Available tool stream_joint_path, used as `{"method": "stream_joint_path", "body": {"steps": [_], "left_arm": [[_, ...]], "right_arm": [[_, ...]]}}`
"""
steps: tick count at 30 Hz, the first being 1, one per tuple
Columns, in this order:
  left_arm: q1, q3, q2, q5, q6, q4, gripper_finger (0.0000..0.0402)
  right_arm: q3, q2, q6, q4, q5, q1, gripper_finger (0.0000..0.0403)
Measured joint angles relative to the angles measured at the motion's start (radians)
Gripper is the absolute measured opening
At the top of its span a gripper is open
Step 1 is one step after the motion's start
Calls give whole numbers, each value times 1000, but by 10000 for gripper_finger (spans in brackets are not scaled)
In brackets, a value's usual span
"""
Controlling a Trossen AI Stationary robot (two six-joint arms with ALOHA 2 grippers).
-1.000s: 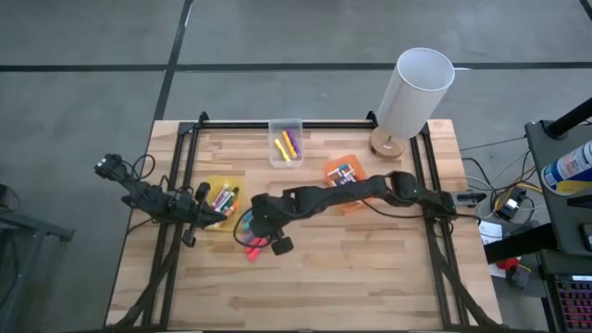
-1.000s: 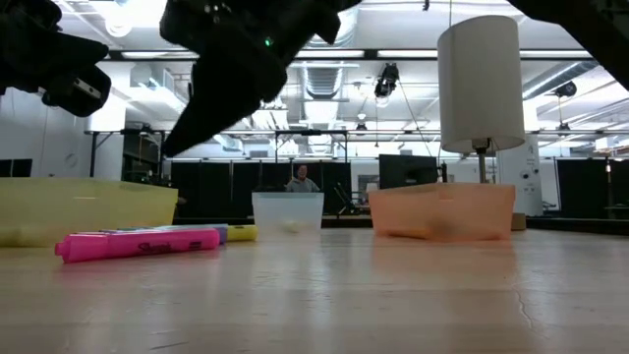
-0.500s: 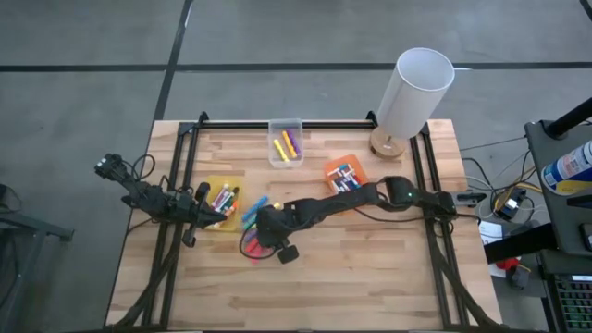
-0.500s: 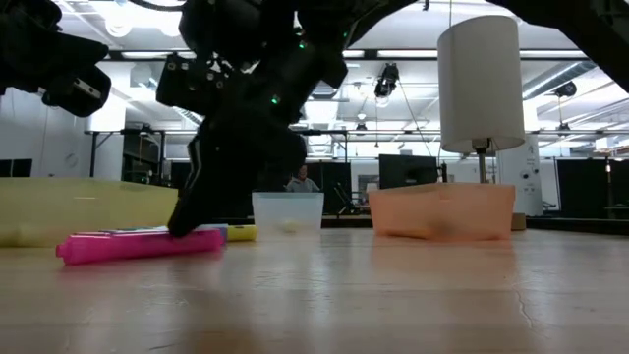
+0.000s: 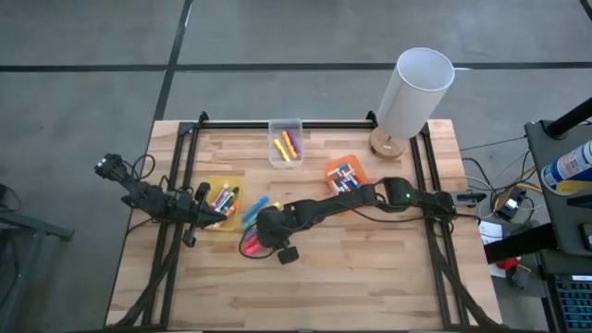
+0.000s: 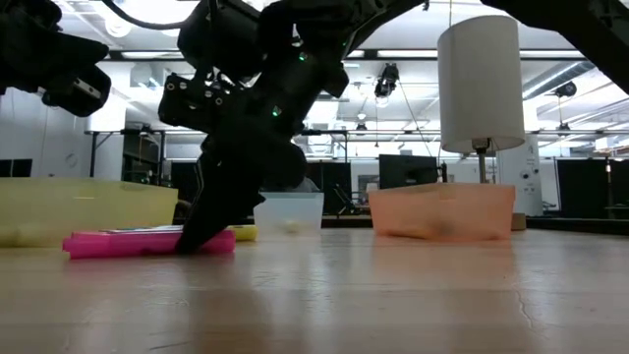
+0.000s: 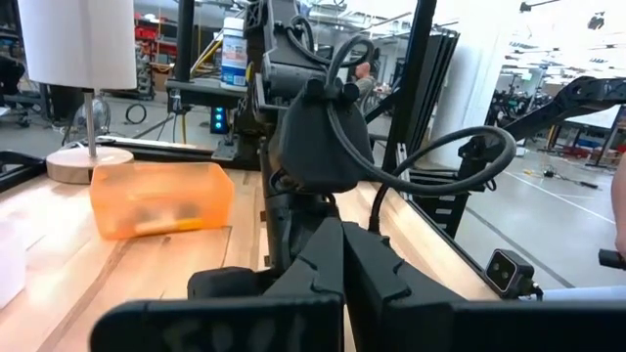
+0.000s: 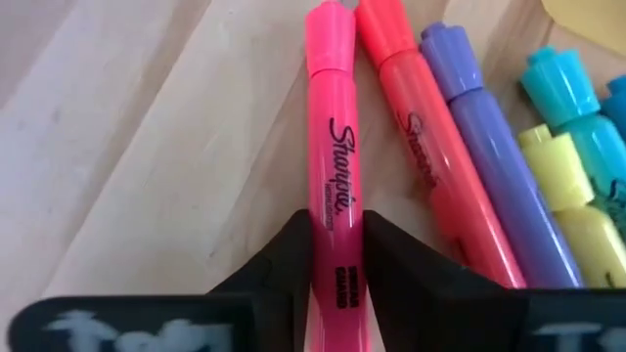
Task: Pick & Place Markers
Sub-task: Put the pink highlighter into the transparent bin
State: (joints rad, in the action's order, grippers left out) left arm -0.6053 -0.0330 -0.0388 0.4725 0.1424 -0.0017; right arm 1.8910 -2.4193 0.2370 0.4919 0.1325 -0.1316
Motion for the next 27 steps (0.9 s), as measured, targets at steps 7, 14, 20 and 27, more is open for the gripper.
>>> {"method": "stream_joint_path", "body": {"steps": [7,14,20,27], "left_arm": [[0,0,0,0,0,1,0],[0,0,0,0,0,1,0],[0,0,0,0,0,1,0],[0,0,0,0,0,1,0]], "right_arm": [[57,0,-41,123,2,-26,55],[197,-1,-108,371,0,-51,55],[316,-1,-176,621,-45,-52,55],[463,0,-197,833,-212,-50,55]]}}
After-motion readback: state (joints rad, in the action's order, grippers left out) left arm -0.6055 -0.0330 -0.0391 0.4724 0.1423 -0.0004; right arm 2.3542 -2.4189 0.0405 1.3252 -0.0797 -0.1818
